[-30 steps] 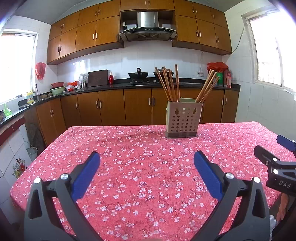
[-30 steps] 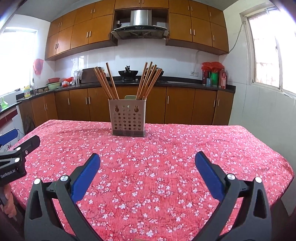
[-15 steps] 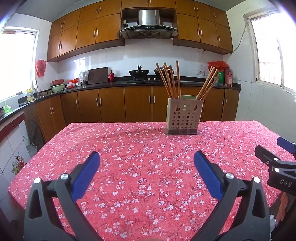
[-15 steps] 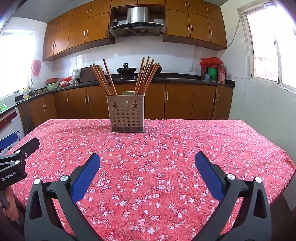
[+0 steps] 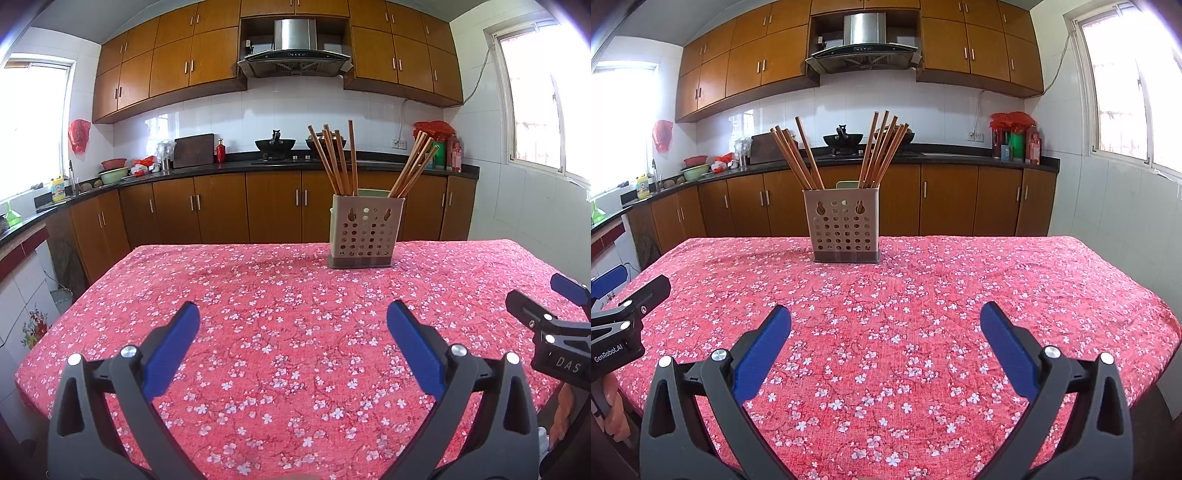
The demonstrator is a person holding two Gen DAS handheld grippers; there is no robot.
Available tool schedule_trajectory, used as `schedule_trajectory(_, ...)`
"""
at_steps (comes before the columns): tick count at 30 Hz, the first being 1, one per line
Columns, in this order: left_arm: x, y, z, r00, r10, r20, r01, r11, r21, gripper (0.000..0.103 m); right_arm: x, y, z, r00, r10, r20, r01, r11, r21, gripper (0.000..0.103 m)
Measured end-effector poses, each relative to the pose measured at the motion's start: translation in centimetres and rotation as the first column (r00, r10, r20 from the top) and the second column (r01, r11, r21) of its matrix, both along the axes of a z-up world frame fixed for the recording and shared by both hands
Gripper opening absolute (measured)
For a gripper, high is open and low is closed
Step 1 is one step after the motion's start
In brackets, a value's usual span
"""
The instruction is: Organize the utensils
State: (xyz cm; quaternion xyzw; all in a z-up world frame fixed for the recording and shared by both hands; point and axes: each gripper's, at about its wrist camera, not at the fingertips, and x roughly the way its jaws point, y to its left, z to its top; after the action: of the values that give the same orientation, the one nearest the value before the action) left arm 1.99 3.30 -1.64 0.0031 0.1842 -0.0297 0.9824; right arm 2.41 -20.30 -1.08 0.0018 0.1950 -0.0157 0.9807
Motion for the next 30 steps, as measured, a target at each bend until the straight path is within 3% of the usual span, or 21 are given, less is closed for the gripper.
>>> schedule_trajectory(30, 0.04, -0.11, 0.03, 1.000, -0.005, -0.002, 0.005, 1.000, 0.000, 0.099, 0.10, 0.15, -0.22, 1.000, -0.004, -0.007, 0.004, 1.000, 0.004, 0.101)
